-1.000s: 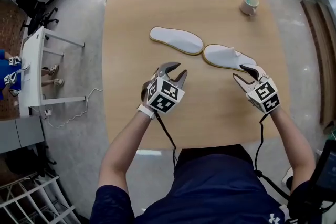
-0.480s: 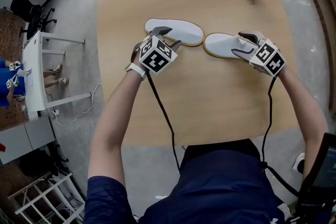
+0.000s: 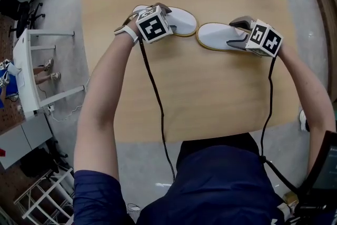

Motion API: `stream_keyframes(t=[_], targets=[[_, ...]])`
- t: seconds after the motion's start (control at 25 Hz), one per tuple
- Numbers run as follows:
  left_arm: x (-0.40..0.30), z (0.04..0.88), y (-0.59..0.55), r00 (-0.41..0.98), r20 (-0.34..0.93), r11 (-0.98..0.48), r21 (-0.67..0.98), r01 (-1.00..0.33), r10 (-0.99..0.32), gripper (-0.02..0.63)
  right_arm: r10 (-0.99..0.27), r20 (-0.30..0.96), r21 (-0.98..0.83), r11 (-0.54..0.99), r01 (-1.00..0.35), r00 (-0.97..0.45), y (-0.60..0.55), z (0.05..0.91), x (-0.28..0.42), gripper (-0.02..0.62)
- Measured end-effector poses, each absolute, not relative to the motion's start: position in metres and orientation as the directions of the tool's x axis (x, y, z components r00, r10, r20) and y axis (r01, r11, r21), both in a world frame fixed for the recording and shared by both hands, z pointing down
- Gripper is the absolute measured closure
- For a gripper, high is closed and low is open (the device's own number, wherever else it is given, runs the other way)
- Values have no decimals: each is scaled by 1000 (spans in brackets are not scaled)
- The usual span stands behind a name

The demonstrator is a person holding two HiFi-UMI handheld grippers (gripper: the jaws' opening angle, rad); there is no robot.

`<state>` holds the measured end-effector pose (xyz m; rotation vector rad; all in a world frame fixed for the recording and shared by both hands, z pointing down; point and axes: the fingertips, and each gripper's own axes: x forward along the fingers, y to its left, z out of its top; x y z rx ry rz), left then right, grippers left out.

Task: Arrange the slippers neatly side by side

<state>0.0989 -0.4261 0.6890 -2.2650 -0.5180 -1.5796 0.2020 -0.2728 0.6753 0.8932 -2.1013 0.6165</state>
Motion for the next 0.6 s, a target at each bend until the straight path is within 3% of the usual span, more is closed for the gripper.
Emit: stream_keyframes(t=[0.12, 0.28, 0.6], targets=[[83, 705, -435, 258, 959, -913, 2, 408, 118, 364, -331, 819, -165, 646, -745, -468, -260, 694, 196, 350], [87, 703, -430, 345, 921, -964, 96, 247, 180, 368, -388, 804, -135, 618, -775, -450, -257, 699, 196, 359], [70, 705, -434, 325, 943, -997, 42, 72, 63, 370, -467, 809, -90, 501, -861, -357, -261, 698, 194, 359]])
